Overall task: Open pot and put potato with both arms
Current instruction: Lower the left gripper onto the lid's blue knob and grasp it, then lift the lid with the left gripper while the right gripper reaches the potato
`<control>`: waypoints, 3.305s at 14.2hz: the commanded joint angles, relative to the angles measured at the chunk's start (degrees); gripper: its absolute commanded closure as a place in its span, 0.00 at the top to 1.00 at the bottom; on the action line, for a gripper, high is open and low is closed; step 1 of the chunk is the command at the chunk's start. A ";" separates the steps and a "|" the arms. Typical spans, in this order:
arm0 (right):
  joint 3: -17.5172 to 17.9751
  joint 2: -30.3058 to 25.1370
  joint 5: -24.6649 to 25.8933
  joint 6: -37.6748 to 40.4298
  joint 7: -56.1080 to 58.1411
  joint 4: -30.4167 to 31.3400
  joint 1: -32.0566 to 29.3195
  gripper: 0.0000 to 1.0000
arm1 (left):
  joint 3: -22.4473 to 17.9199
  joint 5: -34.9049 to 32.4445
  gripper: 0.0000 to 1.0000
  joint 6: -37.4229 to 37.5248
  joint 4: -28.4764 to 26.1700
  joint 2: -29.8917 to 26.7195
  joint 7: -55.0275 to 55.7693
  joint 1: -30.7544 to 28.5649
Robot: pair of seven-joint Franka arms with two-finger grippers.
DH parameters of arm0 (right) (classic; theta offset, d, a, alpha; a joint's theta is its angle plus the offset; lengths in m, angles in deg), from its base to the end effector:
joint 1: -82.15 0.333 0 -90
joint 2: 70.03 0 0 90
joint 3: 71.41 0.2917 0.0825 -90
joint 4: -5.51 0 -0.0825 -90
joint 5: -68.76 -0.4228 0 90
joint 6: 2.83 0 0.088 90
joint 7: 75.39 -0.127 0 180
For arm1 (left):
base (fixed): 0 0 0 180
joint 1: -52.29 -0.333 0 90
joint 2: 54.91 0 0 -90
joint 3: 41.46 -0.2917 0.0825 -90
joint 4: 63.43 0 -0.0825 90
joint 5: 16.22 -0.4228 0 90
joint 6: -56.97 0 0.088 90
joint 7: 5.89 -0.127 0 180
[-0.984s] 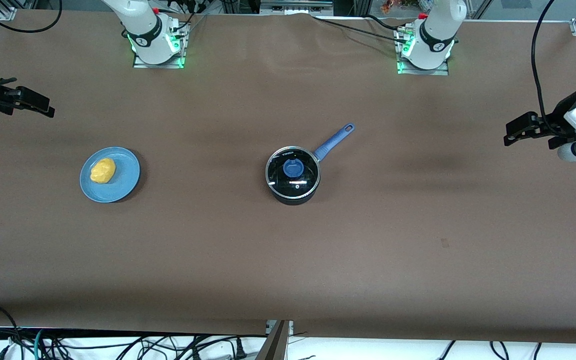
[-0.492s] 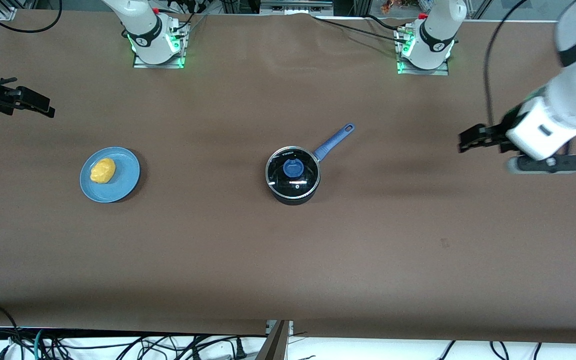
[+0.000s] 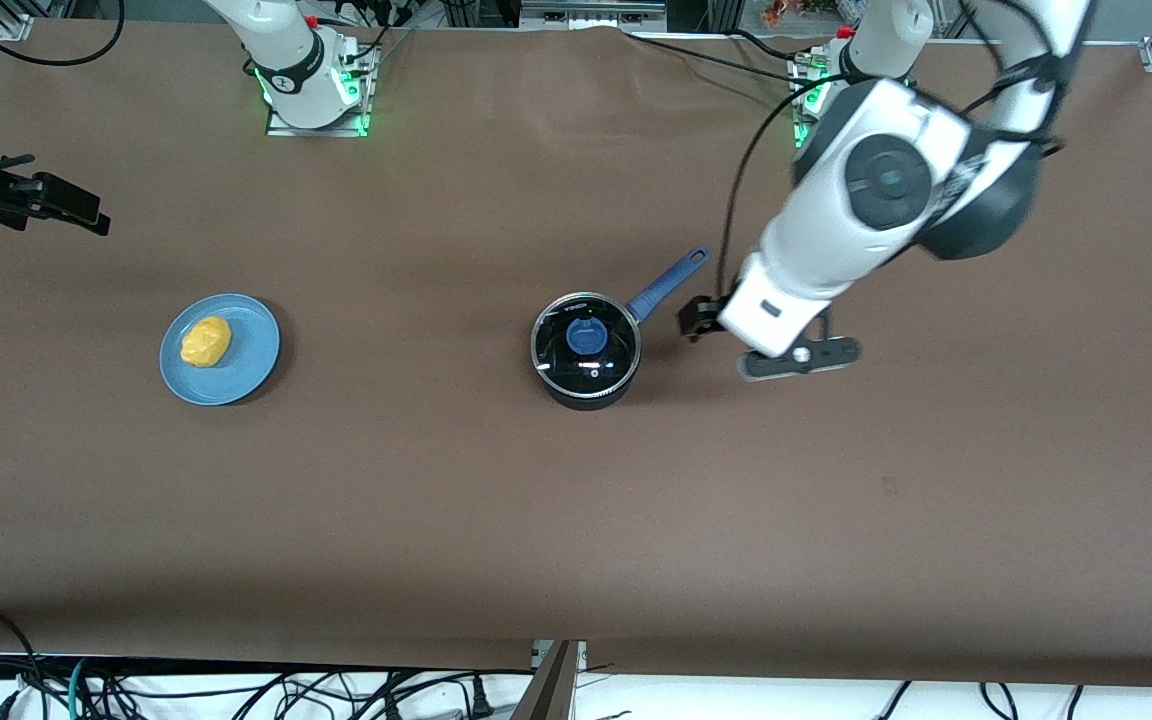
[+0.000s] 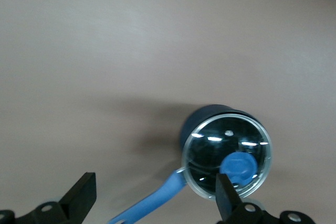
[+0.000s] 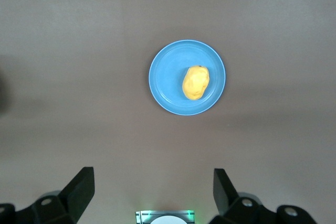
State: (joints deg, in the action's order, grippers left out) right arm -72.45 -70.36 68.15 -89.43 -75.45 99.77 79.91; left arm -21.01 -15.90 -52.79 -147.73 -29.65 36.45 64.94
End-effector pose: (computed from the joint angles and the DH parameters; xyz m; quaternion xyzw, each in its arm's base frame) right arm 0.5785 -0.0318 0.5413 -0.9975 0.0291 0.0637 0.0072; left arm 0.6129 -0.3633 0.3881 0.9921 0.0980 -0.0352 0.0703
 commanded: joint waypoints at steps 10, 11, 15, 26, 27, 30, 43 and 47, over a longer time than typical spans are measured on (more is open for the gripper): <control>0.69 1.91 0.79 0.56 -0.73 -0.13 -0.67 1.00 | -0.14 -8.93 1.00 -12.66 1.86 14.10 11.97 14.07; 0.69 2.52 0.79 0.38 -0.73 -0.04 -0.76 1.00 | -0.14 -9.72 1.00 -12.84 1.86 14.54 12.68 14.42; 0.34 4.72 1.05 0.29 -0.47 -0.22 -0.93 1.00 | -0.23 -11.31 1.00 -12.93 1.86 15.34 14.00 14.87; 0.69 5.08 2.37 0.64 -0.82 -0.13 0.04 1.00 | -0.93 -11.92 0.81 -13.81 3.09 16.31 14.09 14.87; 0.69 5.08 2.46 0.82 -0.82 -0.13 -0.05 1.00 | -0.93 -12.88 0.76 -13.81 3.09 16.22 14.27 14.87; 0.51 6.82 2.72 0.38 -5.53 0.40 -0.05 1.00 | -0.84 -13.15 0.60 -13.81 2.91 16.22 15.15 14.87; 0.25 13.32 13.69 -41.71 -25.16 28.26 -0.05 1.00 | -0.23 -12.10 0.41 -11.09 3.26 11.57 13.75 11.18; -0.28 17.81 18.37 -45.31 -26.40 28.52 -0.14 1.00 | -0.23 -6.31 0.41 -9.94 0.55 6.48 -1.94 2.33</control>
State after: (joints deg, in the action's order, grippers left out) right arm -72.41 -53.66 84.73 -132.49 -100.80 127.89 80.00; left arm -21.85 -25.59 -64.25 -144.12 -18.67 43.69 72.88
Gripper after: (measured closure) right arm 0.000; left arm 0.348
